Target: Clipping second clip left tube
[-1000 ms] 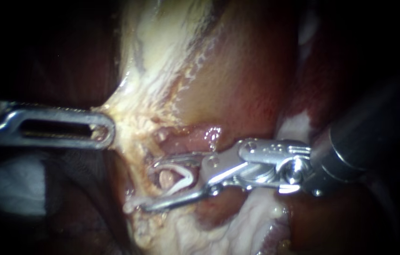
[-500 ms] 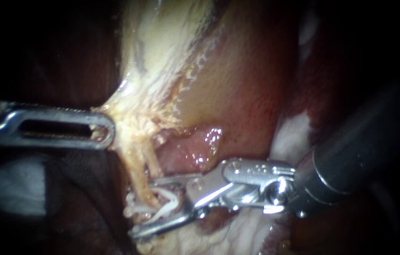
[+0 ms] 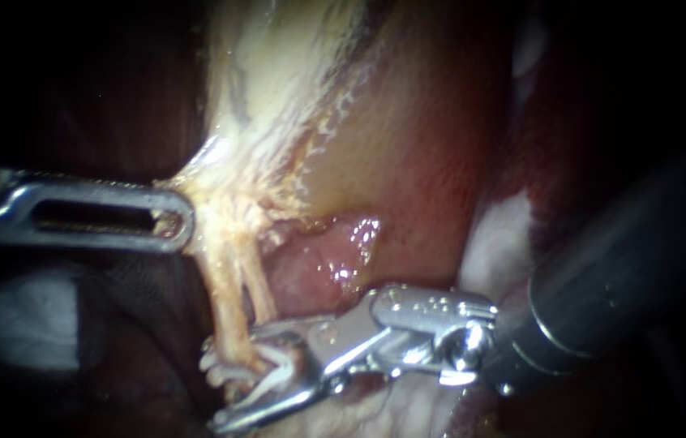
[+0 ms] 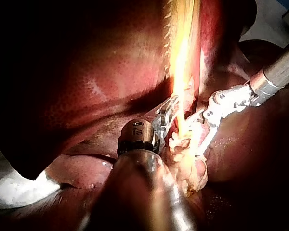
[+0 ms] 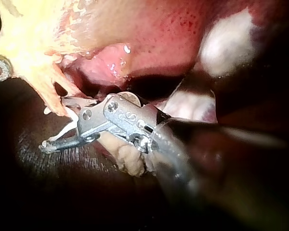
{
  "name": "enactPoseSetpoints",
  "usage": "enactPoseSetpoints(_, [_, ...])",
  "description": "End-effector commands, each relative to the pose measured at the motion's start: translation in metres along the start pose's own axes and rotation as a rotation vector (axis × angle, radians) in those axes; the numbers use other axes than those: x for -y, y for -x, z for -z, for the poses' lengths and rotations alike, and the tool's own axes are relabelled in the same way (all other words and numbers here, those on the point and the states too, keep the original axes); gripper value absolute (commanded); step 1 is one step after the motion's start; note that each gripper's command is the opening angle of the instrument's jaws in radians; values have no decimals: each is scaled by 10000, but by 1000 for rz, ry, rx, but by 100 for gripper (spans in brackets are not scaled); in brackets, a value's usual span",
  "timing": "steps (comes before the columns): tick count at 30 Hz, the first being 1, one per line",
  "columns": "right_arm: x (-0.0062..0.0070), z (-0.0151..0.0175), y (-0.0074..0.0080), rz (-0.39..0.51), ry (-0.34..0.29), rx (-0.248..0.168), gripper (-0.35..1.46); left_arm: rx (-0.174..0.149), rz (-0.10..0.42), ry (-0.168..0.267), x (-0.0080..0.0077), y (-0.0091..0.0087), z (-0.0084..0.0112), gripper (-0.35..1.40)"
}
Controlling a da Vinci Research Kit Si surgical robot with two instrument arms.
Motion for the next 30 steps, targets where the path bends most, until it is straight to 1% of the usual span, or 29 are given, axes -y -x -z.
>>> enactPoseSetpoints(1, [-2, -3, 2, 1, 2, 1, 59, 1, 0, 1, 0, 0, 0, -35])
enactPoseSetpoints(5, [-8, -7, 6, 2, 3, 1, 58, 1, 1, 1, 1, -1, 0, -35])
enactPoseSetpoints(11, [-15, -4, 8, 1, 32, -4, 50, 2, 1, 2, 3, -1, -1, -35])
enactPoseSetpoints(12, [-16, -3, 8, 0, 33, -4, 44, 2, 1, 2, 3, -1, -1, -35])
enactPoseSetpoints(13, [-16, -2, 8, 0, 39, -5, 32, 2, 1, 2, 4, -1, -1, -35])
enactPoseSetpoints(15, [-16, 1, 9, 1, 73, -10, -13, 2, 1, 2, 4, -1, -1, -35])
enactPoseSetpoints(16, [-16, 3, 10, -18, 76, 3, -34, 2, 1, 2, 4, -1, 0, -35])
enactPoseSetpoints(18, [-17, 5, 9, -28, 125, 39, -35, 2, 1, 2, 4, -1, 0, -35])
enactPoseSetpoints(19, [-17, 5, 9, -29, 134, 43, -35, 2, 1, 2, 4, -1, 0, -35])
enactPoseSetpoints(24, [-22, 7, 10, -33, 146, 50, -35, 2, 1, 2, 4, -1, 0, -35])
enactPoseSetpoints(26, [-23, 7, 11, -28, 150, 59, -35, 2, 1, 2, 4, -1, 0, -35])
enactPoseSetpoints(30, [-23, 7, 11, -28, 150, 59, -35, 2, 1, 2, 3, -1, 0, -35])
